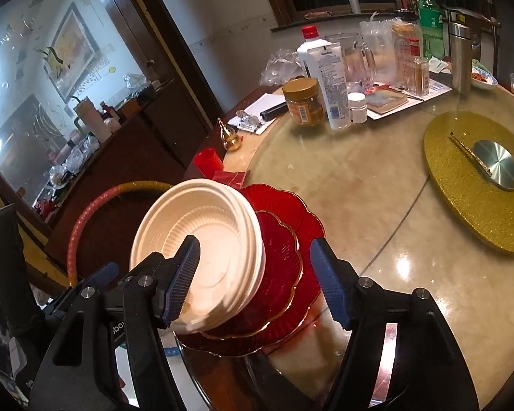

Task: Organize plates and bowls
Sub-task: 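Open both grippers and withdraw them from the stacked bowls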

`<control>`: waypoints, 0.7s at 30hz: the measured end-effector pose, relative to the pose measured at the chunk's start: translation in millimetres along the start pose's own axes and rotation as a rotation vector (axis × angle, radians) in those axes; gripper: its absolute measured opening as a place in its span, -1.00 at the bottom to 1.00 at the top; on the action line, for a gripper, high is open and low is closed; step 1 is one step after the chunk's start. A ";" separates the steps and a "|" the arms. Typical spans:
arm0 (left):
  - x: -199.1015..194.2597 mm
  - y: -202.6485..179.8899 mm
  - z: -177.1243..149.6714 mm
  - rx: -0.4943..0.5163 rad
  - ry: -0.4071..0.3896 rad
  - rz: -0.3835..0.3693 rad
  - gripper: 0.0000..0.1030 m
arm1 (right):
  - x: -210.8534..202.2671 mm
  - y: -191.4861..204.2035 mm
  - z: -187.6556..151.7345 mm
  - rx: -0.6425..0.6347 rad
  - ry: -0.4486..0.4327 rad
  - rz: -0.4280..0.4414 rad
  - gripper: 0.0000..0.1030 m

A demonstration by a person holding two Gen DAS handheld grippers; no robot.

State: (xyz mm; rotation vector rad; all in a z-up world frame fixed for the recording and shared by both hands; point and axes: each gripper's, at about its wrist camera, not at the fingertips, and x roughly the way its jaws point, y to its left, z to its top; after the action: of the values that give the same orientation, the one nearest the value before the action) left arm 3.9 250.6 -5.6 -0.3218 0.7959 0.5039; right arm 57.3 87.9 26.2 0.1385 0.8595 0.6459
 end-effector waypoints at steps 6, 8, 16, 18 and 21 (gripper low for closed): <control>-8.5 -1.7 -3.9 0.020 -0.010 0.000 0.52 | -8.7 -4.4 -6.9 -0.019 -0.011 0.009 0.32; -13.4 -3.1 -5.8 0.027 -0.021 0.008 0.55 | -13.7 -4.4 -8.8 -0.039 -0.025 0.004 0.32; -38.4 -8.2 -17.5 0.071 -0.068 -0.023 0.62 | -36.8 -2.7 -18.3 -0.167 -0.086 -0.044 0.32; -43.0 -10.3 -19.8 0.080 -0.078 -0.039 0.64 | -40.3 -3.8 -20.8 -0.199 -0.094 -0.057 0.32; -48.8 -12.2 -25.0 0.090 -0.097 -0.041 0.77 | -45.8 -6.9 -25.6 -0.244 -0.095 -0.049 0.32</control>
State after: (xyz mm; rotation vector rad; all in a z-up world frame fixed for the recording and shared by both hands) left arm -33.2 214.0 15.3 -0.2278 0.7148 0.4408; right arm 19.7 52.2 37.1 -0.0715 0.6846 0.6877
